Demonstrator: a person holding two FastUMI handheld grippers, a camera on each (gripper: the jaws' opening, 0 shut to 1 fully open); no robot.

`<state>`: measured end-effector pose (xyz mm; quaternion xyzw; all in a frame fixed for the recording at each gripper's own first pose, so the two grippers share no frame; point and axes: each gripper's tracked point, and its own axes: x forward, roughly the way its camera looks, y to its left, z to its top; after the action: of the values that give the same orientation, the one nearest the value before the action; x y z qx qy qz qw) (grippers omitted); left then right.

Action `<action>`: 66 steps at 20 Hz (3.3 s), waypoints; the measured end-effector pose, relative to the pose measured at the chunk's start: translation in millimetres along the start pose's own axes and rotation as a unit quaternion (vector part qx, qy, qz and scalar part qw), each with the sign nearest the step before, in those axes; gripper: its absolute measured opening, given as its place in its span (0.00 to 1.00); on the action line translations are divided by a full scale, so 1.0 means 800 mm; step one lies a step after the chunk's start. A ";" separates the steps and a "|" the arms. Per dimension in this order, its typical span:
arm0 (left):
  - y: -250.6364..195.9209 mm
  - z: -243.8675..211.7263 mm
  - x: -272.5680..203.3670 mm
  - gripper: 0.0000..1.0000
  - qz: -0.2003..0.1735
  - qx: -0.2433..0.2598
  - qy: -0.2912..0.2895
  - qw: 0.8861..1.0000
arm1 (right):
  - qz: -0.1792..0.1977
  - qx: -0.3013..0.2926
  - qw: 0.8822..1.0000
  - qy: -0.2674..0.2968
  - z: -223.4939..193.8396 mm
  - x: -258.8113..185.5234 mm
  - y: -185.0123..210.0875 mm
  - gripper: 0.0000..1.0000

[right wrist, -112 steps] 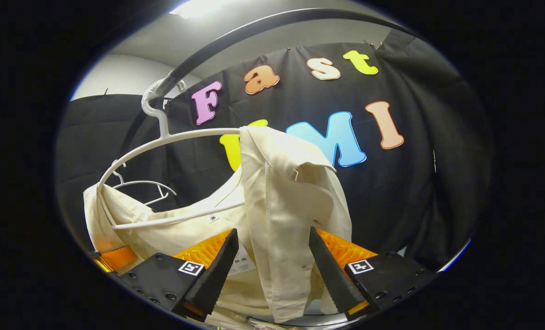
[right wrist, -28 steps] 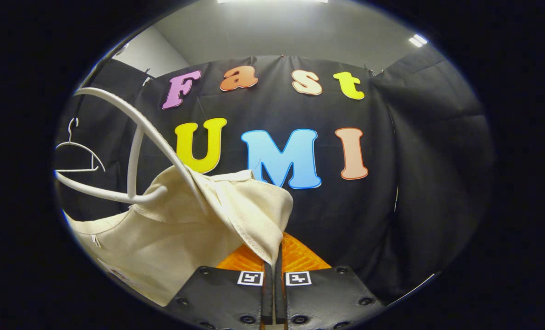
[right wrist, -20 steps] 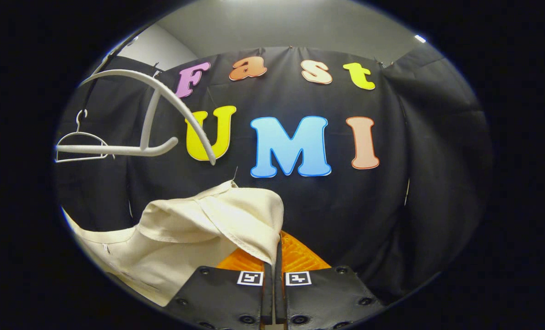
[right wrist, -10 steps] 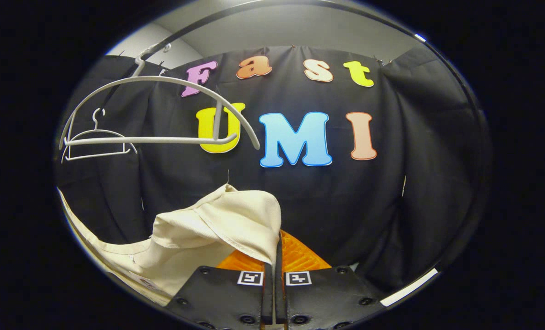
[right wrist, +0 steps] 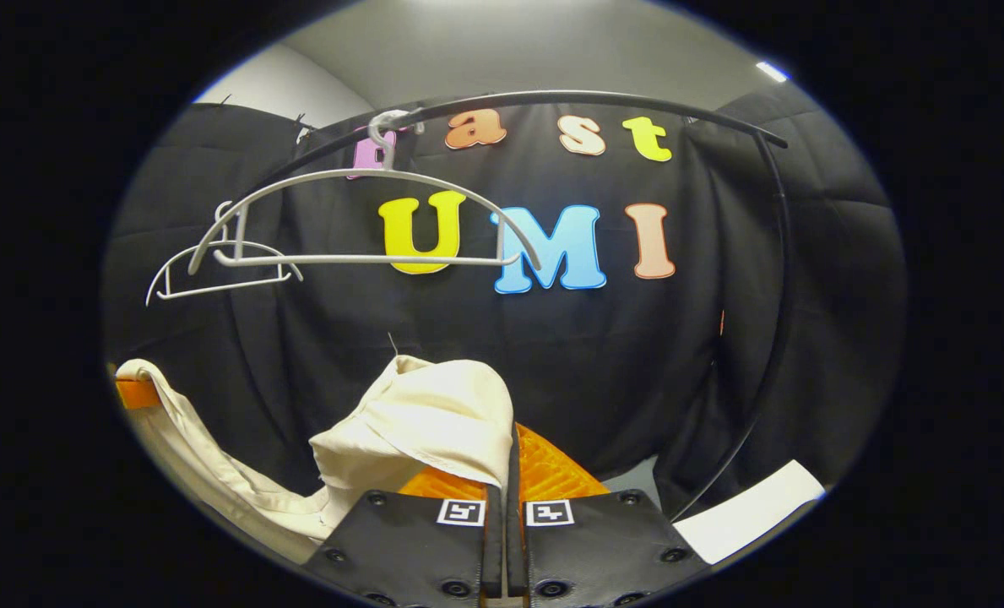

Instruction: Grasp the clothes on the hanger with both hands and then place them into the laundry hamper below.

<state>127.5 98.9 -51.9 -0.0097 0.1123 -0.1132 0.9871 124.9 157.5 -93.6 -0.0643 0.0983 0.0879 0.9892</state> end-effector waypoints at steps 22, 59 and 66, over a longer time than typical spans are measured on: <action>0.060 -0.246 -0.081 0.02 0.036 -0.002 0.192 0.981 | 0.070 -0.014 0.970 0.234 -0.225 -0.037 0.112 0.05; 0.002 -0.237 -0.056 0.96 0.154 -0.014 0.220 0.963 | 0.093 -0.032 0.973 0.209 -0.176 -0.002 -0.015 0.98; -0.094 -0.107 -0.048 0.96 0.151 0.009 0.115 0.982 | 0.047 -0.016 0.990 0.131 -0.111 -0.032 -0.124 0.98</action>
<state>55.5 34.8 -123.3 0.0295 0.2245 0.0360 0.9734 102.5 43.7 -164.0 -0.0862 0.2284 0.1268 0.9614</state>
